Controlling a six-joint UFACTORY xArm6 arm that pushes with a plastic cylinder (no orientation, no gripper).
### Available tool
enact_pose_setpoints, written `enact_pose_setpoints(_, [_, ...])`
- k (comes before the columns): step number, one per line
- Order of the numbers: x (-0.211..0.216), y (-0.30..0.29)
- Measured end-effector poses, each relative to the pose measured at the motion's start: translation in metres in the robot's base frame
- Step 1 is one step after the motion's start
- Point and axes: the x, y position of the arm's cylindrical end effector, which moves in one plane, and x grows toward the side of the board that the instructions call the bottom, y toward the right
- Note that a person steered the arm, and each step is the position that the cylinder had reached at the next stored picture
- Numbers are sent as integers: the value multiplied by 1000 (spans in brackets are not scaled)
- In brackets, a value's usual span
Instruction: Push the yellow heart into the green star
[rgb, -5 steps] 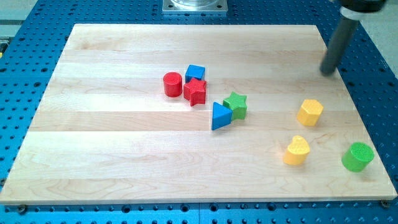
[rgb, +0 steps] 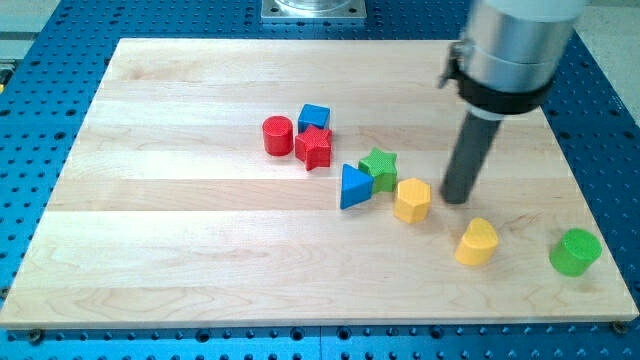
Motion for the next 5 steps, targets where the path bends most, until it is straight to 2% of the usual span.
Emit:
enact_pose_setpoints(2, [46, -80])
enact_pose_setpoints(4, [63, -98])
enact_pose_setpoints(5, [108, -94])
